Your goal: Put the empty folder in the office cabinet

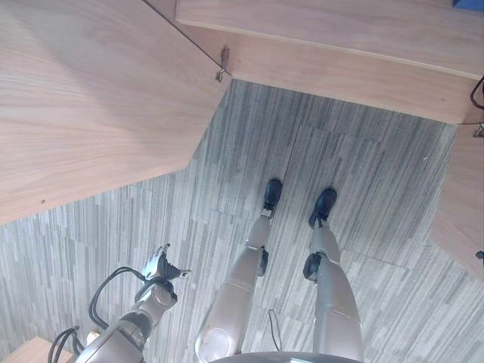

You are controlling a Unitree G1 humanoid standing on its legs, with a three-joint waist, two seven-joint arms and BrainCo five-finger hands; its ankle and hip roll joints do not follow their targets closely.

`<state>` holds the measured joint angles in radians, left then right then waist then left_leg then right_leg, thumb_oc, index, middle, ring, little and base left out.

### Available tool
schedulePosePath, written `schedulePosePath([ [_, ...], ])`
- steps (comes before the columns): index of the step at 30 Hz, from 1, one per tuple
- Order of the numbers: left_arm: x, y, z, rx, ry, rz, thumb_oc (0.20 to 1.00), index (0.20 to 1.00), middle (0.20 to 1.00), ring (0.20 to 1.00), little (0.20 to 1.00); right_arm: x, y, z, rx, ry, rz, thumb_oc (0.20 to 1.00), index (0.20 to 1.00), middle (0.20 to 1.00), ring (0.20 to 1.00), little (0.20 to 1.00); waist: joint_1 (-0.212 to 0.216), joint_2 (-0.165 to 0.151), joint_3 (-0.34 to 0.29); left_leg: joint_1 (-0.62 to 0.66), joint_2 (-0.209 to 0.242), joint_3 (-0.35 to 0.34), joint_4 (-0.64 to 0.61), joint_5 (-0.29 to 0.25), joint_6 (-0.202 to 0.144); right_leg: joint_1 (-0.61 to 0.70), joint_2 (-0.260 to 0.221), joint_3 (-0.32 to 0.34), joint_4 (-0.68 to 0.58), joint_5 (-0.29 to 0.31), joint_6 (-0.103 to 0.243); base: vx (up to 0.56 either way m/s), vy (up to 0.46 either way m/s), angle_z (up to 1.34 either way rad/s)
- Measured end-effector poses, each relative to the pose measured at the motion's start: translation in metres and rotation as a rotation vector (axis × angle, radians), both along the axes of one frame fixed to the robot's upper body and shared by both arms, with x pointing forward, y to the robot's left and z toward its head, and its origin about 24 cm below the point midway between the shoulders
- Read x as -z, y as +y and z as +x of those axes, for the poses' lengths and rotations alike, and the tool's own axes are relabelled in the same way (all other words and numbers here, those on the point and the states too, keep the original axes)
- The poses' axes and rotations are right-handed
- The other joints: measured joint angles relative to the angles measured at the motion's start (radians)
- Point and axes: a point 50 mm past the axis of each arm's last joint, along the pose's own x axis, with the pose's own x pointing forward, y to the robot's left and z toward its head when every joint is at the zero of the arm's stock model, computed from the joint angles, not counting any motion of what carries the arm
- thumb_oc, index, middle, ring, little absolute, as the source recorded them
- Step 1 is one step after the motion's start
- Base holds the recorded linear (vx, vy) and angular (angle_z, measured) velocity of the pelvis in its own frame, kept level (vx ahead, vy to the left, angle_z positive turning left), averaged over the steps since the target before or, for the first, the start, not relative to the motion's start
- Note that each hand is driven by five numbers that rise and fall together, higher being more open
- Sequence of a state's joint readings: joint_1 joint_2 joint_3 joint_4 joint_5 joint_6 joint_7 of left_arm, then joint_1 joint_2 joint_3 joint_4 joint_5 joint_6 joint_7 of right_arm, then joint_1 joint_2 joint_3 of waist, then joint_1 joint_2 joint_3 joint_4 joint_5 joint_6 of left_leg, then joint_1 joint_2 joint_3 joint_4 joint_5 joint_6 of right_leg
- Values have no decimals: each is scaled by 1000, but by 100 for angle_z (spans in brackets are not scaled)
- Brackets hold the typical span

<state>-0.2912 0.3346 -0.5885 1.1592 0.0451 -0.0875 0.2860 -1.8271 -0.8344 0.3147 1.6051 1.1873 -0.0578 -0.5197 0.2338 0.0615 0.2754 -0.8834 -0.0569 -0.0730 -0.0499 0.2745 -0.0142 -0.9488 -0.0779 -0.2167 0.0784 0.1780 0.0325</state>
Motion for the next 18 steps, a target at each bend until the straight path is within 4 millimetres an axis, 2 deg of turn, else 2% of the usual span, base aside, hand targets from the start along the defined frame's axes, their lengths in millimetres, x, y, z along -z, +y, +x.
schedulePosePath([
  [8,0,0,0,-8,-5,3,1000,1000,1000,1000,1000,3,0,0,13,15,15,200,200,200,200,200,0,0,0,0,0,3,-1,0,0,11,3,1,-26,11,-2,0,0,0],
  [12,0,0,0,-8,-5,2,1000,1000,1000,1000,1000,2,8,6,-27,3,-2,200,200,200,200,200,-2,0,0,0,0,4,-3,0,0,10,3,2,-28,12,-4,0,0,0],
  [18,0,1,0,-12,-5,0,1000,1000,1000,1000,1000,-17,25,12,-109,-87,-102,200,200,200,200,200,15,0,0,0,0,5,-6,0,0,11,4,3,-33,12,-4,0,0,0],
])
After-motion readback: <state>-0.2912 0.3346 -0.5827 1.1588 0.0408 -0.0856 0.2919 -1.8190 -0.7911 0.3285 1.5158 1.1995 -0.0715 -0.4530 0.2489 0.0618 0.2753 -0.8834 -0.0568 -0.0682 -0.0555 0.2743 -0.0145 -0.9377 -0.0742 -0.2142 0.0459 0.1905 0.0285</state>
